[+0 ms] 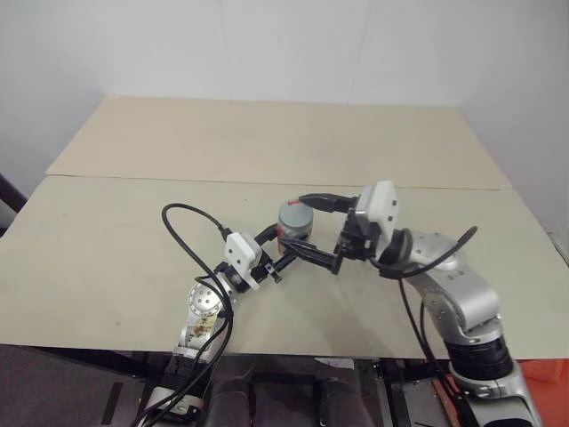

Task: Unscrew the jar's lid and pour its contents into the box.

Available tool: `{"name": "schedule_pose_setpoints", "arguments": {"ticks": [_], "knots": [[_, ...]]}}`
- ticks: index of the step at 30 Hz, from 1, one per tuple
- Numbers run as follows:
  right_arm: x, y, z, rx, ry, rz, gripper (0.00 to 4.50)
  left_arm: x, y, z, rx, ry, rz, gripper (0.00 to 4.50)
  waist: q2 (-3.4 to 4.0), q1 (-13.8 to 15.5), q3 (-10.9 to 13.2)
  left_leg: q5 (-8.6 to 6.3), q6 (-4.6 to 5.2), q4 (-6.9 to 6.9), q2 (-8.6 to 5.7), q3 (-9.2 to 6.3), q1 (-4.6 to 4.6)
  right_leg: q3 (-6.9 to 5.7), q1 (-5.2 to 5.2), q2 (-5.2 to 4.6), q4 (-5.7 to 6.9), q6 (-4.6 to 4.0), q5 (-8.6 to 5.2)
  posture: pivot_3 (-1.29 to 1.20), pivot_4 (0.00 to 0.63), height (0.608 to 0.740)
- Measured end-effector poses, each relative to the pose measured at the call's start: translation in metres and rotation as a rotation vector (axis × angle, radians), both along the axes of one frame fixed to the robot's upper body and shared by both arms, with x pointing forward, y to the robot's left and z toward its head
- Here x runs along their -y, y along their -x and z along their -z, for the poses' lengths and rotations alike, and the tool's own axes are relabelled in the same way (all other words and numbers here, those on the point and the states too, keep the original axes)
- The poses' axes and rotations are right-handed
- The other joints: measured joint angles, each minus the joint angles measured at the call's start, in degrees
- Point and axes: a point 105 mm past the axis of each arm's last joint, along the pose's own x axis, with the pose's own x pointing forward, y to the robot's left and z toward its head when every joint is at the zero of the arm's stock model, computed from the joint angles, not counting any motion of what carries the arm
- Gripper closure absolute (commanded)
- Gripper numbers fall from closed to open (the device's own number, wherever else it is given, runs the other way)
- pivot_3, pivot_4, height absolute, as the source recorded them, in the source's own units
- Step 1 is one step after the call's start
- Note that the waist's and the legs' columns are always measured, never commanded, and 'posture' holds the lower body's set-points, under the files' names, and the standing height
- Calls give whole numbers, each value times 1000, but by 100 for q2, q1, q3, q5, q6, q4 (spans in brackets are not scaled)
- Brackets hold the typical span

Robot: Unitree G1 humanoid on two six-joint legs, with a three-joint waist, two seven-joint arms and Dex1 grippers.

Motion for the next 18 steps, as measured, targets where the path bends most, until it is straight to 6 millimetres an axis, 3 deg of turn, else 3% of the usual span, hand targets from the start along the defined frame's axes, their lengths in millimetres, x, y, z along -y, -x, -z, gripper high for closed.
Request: {"name": "schedule_pose_setpoints", "arguments": {"ticks": [4, 11, 18], "knots": [[-11, -8, -7, 21, -34, 43, 21, 1, 0, 0, 0, 3, 3, 2525, 0, 22, 0, 0, 0, 1, -1, 0, 0, -1, 2, -1, -2, 0, 0, 0, 150, 740], [-8, -26, 3, -14, -13, 124, 21, 2, 0, 0, -1, 4, 4, 2525, 0, 23, 0, 0, 0, 0, -1, 1, -1, -1, 0, -1, -2, 0, 0, 0, 150, 740], [-7, -27, 5, -7, 11, 123, 21, 2, 0, 1, -4, 3, 6, 2525, 0, 18, 0, 0, 0, 0, 0, 1, -1, -1, 1, 0, -2, 0, 0, 0, 150, 740]]}}
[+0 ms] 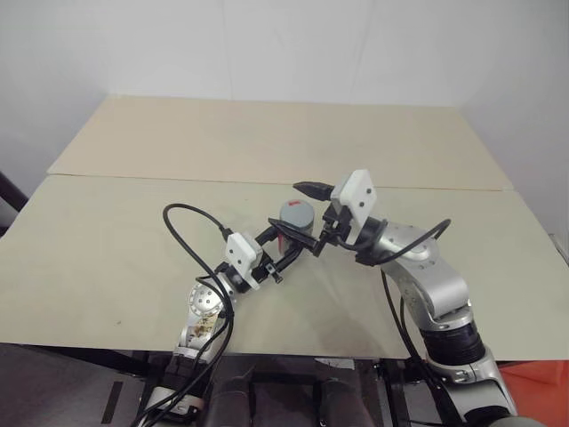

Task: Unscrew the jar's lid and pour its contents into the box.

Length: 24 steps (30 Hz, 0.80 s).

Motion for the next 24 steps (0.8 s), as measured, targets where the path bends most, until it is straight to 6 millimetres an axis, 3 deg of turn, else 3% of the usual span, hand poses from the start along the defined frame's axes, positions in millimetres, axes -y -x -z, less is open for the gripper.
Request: {"name": "schedule_pose_setpoints", "arguments": {"ticks": [24], "knots": [[28, 11, 5, -4, 63, -9, 21, -2, -2, 4, -1, -10, -3, 2525, 0, 5, 0, 0, 0, 0, 0, -1, 0, 0, 1, -1, -1, 0, 0, 0, 150, 740]]}}
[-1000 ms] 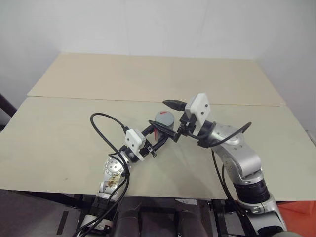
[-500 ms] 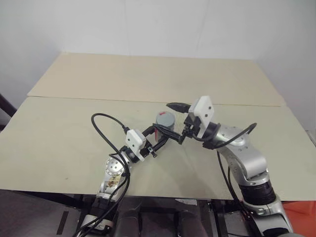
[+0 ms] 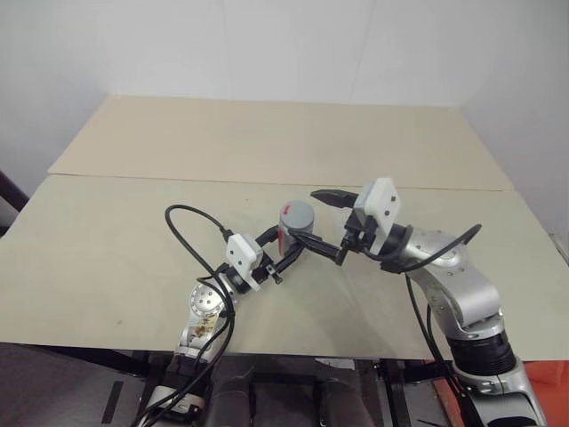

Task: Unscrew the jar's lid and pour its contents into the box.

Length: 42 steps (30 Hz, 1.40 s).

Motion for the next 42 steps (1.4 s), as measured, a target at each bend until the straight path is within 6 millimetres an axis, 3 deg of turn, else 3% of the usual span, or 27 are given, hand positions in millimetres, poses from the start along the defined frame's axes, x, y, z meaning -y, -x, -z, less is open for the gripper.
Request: {"name": "schedule_pose_setpoints", "arguments": {"ticks": [27, 32, 36, 42], "knots": [[30, -7, 2, -2, 41, 69, 21, -3, 0, 2, 3, -10, 1, 2525, 0, 2, 0, 0, 0, 0, 0, 0, 0, 0, 0, 0, 0, 0, 0, 0, 150, 740], [35, 2, 8, -35, 75, 25, 21, -3, 0, 2, 4, -9, 1, 2525, -1, 17, 0, 0, 0, 0, -1, -1, 0, 0, 2, -1, -3, 0, 0, 0, 150, 740], [26, 20, 4, -45, 77, -87, 21, -3, -1, 2, 5, -9, -1, 2525, 0, -6, 0, 0, 0, 0, 0, -2, 1, 1, 2, 0, -2, 0, 0, 0, 150, 740], [7, 16, -6, -48, 4, -82, 21, -2, 0, 2, 6, -9, 1, 2525, -1, -27, 0, 0, 0, 0, 1, -2, 2, 1, 0, 2, 1, 0, 0, 0, 150, 740]]}}
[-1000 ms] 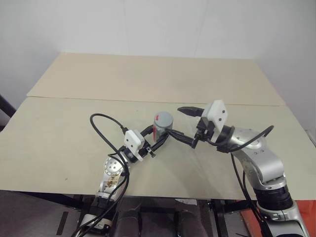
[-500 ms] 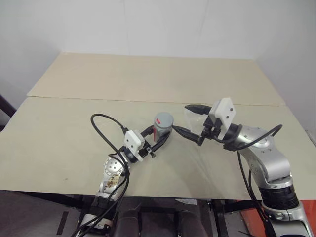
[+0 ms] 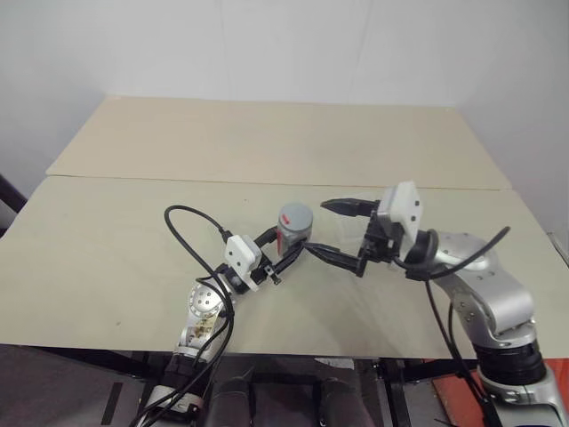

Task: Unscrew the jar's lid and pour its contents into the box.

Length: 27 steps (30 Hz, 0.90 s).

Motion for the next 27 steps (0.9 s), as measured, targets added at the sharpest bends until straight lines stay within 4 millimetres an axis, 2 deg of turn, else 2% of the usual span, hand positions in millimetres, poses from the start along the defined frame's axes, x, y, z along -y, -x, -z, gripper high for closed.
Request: {"name": "schedule_pose_setpoints", "arguments": {"ticks": [3, 11, 14, 24, 27], "knots": [[-11, -5, -6, 6, -41, 12, 21, 1, 0, 0, 1, 1, 1, 2525, 0, 0, 0, 0, 0, 0, 0, 1, -1, 0, 0, -1, -1, 0, 0, 0, 150, 740], [-20, -11, 3, -40, -45, 21, 21, 0, 0, 0, 0, 1, -5, 2525, 0, 31, 0, 0, 0, 1, -2, 2, -2, -1, 0, -3, -1, 0, 0, 0, 150, 740], [-23, -13, 0, -38, -53, 14, 21, 0, 0, 0, 0, 3, -4, 2525, 0, 29, 0, 0, 0, 0, -2, 2, -2, -1, 0, -3, -2, 0, 0, 0, 150, 740], [-25, -17, 3, -58, -69, 24, 21, 1, 0, 0, 0, 4, -4, 2525, 0, 29, 0, 0, 0, 0, -2, 2, -2, -1, -1, -3, -1, 0, 0, 0, 150, 740], [-25, -18, 3, -60, -69, 24, 639, 1, 0, 0, 0, 5, -6, 2525, 0, 29, 0, 0, 0, 0, -2, 2, -2, -1, 0, -3, -2, 0, 0, 0, 150, 740]]}}
